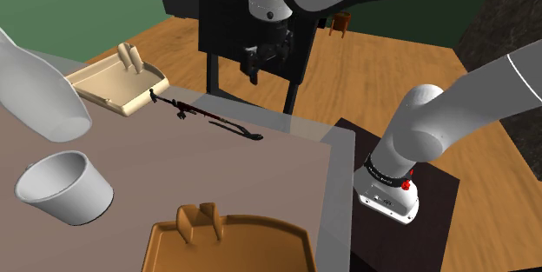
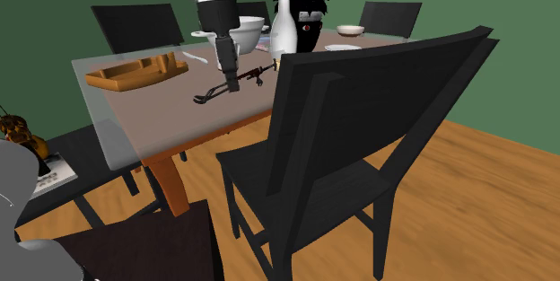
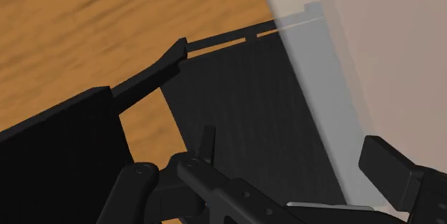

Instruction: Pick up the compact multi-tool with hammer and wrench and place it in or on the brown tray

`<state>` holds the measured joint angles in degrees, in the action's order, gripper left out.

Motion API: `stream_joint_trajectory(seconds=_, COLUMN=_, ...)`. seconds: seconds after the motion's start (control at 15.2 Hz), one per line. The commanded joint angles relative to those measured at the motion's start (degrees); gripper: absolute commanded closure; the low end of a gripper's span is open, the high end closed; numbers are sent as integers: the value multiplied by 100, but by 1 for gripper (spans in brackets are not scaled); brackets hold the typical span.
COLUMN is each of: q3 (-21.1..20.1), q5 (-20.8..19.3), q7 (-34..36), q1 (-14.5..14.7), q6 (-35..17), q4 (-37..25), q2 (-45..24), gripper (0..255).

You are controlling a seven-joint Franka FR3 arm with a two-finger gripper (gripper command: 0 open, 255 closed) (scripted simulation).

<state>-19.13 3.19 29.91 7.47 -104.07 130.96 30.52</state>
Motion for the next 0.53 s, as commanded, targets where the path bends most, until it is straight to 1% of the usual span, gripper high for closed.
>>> stream_joint_trajectory(seconds=0.0, q3=-270, q5=-17, q7=280, q1=40, q6=-150, q4=-208, q2=-259, gripper=0)
stream_joint_trajectory(seconds=0.26, q3=-769, q5=-203, q7=801, q1=53, q6=-402, q4=-690, q2=-841, gripper=0)
stream_joint_trajectory(seconds=0.46, q3=-1151, q5=-460, q7=1232, q1=45, q6=-541, q4=-1114, q2=-1332, gripper=0)
